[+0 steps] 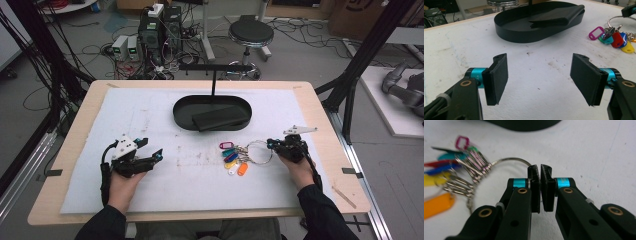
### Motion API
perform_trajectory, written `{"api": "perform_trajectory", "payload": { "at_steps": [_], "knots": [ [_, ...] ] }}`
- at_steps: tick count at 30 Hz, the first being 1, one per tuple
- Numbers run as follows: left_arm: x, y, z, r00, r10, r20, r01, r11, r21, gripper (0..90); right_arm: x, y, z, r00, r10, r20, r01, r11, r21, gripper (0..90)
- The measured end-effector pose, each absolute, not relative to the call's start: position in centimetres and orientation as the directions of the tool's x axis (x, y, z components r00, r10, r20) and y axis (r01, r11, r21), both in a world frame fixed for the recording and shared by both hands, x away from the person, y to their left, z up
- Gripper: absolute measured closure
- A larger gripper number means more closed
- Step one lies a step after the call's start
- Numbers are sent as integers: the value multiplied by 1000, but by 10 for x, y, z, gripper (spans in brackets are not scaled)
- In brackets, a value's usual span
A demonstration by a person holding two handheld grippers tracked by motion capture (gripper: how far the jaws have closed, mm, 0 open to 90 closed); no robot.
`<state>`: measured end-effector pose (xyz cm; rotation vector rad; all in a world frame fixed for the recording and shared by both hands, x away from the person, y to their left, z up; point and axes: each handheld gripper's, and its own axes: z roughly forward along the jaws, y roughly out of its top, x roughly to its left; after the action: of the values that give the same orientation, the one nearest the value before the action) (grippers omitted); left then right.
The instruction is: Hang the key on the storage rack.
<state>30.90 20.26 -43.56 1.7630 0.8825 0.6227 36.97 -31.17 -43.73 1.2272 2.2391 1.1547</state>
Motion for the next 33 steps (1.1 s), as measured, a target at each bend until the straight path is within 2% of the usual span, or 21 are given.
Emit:
{"api": "perform_trajectory", "payload": {
  "at_steps": [15,29,33],
  "knots": [
    [308,201,-434,601,799,9,262,-208,943,307,355,-306,-419,-607,768,204,485,155,861,873],
    [308,198,-434,618,786,11,255,-214,943,307,353,-296,-421,-641,730,239,518,182,836,867],
    [308,198,-434,621,784,11,251,-212,944,307,351,-293,-417,-672,706,223,493,203,846,872]
  ]
}}
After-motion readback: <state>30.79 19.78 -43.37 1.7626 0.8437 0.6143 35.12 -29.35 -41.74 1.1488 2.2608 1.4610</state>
